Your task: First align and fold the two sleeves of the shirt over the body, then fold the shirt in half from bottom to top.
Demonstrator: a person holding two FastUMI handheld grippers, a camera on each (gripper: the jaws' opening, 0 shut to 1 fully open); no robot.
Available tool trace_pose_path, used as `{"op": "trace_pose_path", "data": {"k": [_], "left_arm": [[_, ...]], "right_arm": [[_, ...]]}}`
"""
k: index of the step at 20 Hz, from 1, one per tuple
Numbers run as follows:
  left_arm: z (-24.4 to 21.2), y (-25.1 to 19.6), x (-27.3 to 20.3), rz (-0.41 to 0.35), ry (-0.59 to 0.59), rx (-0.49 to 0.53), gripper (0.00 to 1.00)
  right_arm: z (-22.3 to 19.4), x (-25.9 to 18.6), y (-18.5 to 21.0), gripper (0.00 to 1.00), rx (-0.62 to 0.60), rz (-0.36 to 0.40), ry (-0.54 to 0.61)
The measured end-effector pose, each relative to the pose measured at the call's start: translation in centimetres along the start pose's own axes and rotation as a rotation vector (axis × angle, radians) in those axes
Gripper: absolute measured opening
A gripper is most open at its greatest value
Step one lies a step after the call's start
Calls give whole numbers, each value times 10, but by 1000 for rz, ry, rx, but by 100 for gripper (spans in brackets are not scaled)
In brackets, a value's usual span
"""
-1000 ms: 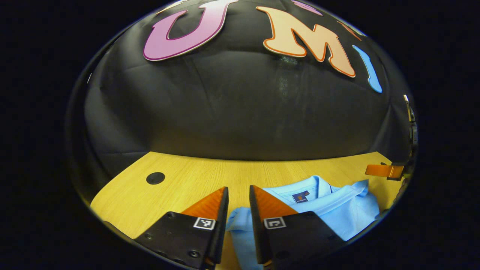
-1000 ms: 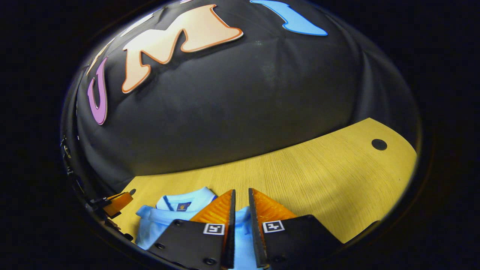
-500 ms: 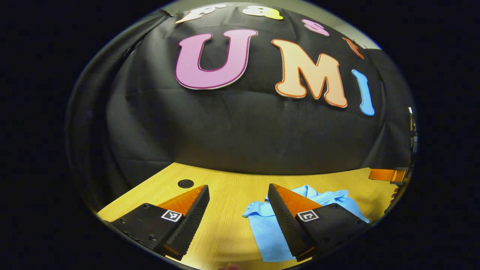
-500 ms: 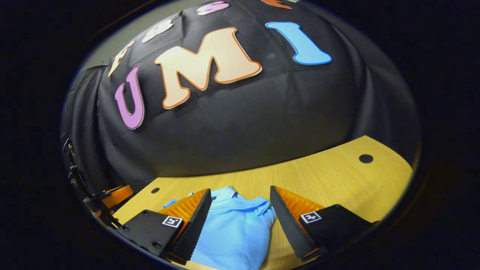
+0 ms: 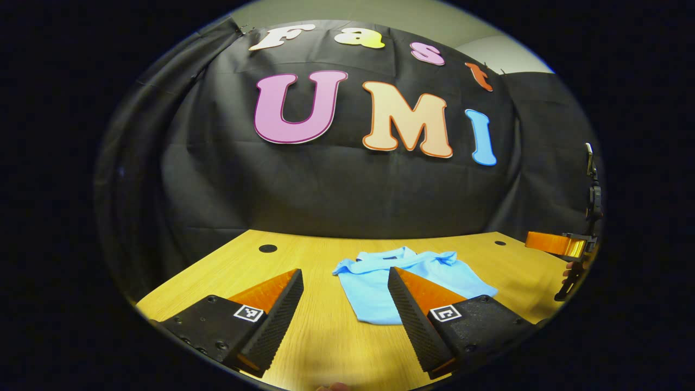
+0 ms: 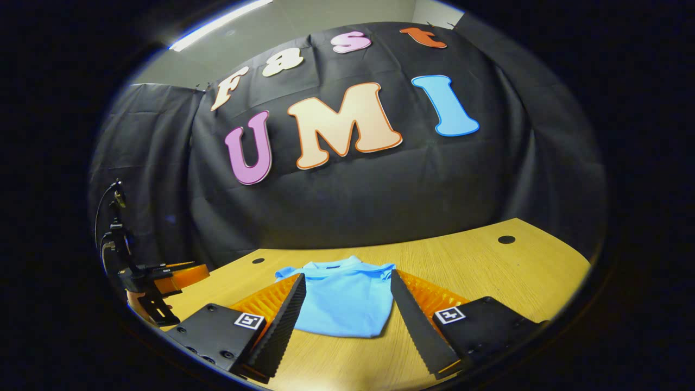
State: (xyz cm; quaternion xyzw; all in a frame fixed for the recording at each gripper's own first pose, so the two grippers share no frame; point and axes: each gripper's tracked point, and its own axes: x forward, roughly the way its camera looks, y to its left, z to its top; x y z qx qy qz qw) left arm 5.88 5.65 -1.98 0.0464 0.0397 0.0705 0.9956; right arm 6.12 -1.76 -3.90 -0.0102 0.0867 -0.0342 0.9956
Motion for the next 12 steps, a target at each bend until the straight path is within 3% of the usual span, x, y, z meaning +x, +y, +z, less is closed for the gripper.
{"op": "trace_pose_path", "data": {"k": [5, 12], "left_arm": [[-19, -15, -40, -37, 5, 8, 95], [-26, -35, -55, -83, -6, 23, 95]], "right_arm": [[-30, -50, -3, 98, -38, -15, -7], [-42, -59, 6, 98, -62, 11, -6]]}}
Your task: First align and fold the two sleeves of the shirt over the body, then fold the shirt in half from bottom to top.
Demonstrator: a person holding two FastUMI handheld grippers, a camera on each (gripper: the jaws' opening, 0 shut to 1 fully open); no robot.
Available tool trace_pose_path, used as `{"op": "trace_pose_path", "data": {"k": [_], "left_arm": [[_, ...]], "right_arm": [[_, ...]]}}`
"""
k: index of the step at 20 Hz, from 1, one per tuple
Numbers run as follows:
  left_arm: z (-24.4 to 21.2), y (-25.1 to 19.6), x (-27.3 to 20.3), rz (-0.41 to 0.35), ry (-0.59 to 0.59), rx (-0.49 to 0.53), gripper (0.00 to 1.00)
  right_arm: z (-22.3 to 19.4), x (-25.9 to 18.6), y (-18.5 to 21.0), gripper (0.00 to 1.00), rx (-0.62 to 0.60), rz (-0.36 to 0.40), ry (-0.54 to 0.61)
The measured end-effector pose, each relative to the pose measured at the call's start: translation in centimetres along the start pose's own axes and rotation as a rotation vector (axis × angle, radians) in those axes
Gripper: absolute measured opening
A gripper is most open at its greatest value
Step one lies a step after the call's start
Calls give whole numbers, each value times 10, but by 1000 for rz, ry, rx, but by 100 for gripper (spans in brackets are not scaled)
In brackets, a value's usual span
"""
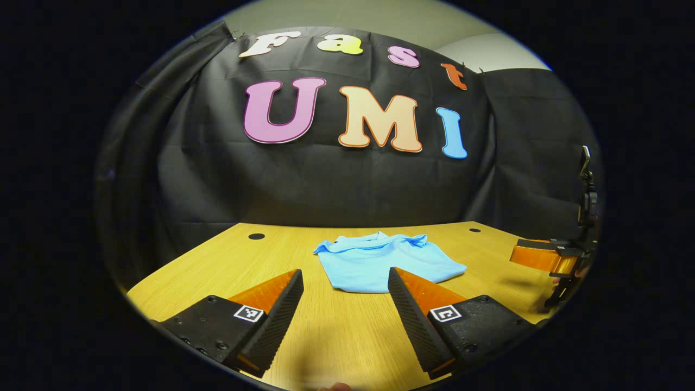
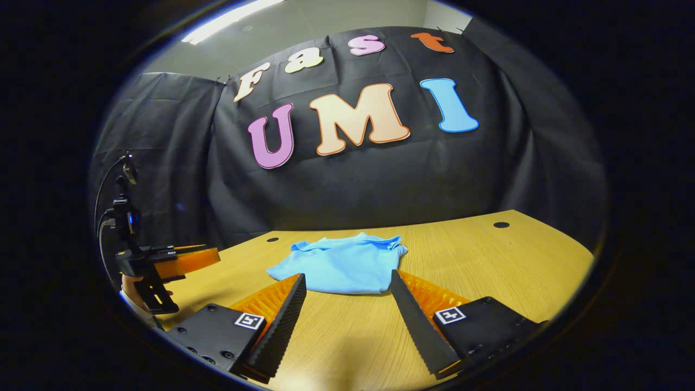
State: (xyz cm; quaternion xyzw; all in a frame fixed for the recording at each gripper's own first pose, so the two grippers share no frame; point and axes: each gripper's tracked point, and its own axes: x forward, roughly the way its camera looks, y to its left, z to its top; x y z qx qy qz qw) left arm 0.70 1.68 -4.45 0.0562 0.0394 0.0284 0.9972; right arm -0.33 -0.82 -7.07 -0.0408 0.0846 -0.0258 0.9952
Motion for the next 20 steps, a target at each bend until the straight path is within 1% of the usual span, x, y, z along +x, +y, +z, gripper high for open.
{"op": "trace_pose_path", "data": {"k": [3, 5, 10, 14, 20], "left_arm": [[-6, -9, -1, -32, 17, 10, 95], [0, -11, -3, -36, 4, 11, 95], [6, -13, -6, -37, -10, 21, 95], [6, -19, -8, -51, -7, 21, 95], [6, -18, -8, -49, -3, 19, 95]], "right_arm": [[-3, -1, -1, 98, -5, -8, 4], [-1, -2, 1, 98, 12, -4, 6], [-2, -2, -2, 98, 12, -12, 6], [-6, -1, 0, 98, 19, -5, 17], [-6, -1, 2, 98, 17, -1, 18]]}}
